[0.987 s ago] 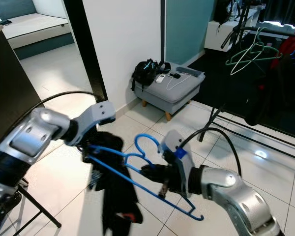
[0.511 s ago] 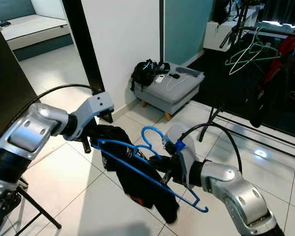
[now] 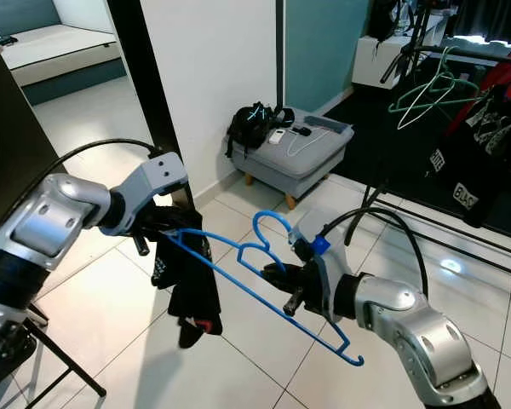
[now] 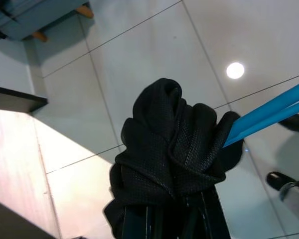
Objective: Hang hanger
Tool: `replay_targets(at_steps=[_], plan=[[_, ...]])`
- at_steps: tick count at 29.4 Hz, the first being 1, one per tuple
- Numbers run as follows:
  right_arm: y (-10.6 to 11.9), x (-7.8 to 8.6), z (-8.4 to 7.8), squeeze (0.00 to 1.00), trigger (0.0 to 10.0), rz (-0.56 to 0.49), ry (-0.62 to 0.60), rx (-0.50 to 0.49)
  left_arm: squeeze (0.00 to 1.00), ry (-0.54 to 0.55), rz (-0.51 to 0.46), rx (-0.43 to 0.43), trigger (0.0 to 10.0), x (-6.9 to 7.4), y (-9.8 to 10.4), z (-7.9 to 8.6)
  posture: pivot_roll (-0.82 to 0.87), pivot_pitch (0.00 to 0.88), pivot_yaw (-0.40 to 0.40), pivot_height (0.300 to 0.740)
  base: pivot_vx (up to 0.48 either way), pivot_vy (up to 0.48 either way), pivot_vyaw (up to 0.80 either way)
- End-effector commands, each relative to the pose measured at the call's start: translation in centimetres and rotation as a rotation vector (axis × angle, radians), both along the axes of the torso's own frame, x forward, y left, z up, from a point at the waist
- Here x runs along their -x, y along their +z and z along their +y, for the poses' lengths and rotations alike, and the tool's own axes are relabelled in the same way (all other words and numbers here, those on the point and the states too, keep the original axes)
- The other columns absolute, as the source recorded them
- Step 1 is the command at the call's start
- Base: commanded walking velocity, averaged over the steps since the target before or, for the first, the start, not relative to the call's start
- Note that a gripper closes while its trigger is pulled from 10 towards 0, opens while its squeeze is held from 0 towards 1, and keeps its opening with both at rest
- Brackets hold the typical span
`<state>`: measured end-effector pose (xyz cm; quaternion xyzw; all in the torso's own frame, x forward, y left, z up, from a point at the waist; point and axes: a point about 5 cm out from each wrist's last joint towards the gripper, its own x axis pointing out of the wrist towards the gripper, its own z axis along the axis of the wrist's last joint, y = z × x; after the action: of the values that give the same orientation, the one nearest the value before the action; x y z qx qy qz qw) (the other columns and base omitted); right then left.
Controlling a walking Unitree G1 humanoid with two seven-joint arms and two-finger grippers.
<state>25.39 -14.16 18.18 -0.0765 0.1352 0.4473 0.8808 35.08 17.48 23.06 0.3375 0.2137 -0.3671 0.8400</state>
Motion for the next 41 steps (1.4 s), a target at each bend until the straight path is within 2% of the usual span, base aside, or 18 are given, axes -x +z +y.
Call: replay_targets(at_steps=[1,22,25,29,36,41], plan=[[0.8,0.0,-0.6,0.00,10.0,-0.028,-0.017,0.009,0.00,0.024,-0.022,-0.060,10.0,-0.2,0.2,1.0,-0.02,0.017,0.065,0.740,0.000,0.000,0.00],[1.1,-0.2,-2.1,0.00,10.0,-0.025,-0.074,0.027,0.00,0.004,-0.066,-0.125,10.0,-0.3,0.5,1.6,-0.02,0.021,0.063,0.740,0.000,0.000,0.00],[1.7,-0.9,-2.9,0.00,10.0,-0.054,-0.149,-0.008,0.00,0.009,-0.059,-0.135,10.0,-0.3,0.1,1.8,-0.02,0.022,0.062,0.740,0.000,0.000,0.00],[2.0,-1.1,-3.2,0.00,10.0,-0.055,-0.173,-0.026,0.00,0.025,-0.057,-0.147,10.0,-0.4,-0.2,2.1,-0.02,0.023,0.062,0.740,0.000,0.000,0.00],[1.1,-0.4,-4.6,0.00,10.0,0.017,-0.160,0.060,0.00,0.058,-0.089,-0.167,10.0,-0.6,0.2,2.9,-0.02,0.024,0.059,0.740,0.000,0.000,0.00],[-0.9,1.1,-4.3,0.00,10.0,0.116,-0.072,0.151,0.00,0.049,-0.165,-0.092,10.0,-1.0,1.9,1.9,-0.02,0.025,0.059,0.740,0.000,0.000,0.00]])
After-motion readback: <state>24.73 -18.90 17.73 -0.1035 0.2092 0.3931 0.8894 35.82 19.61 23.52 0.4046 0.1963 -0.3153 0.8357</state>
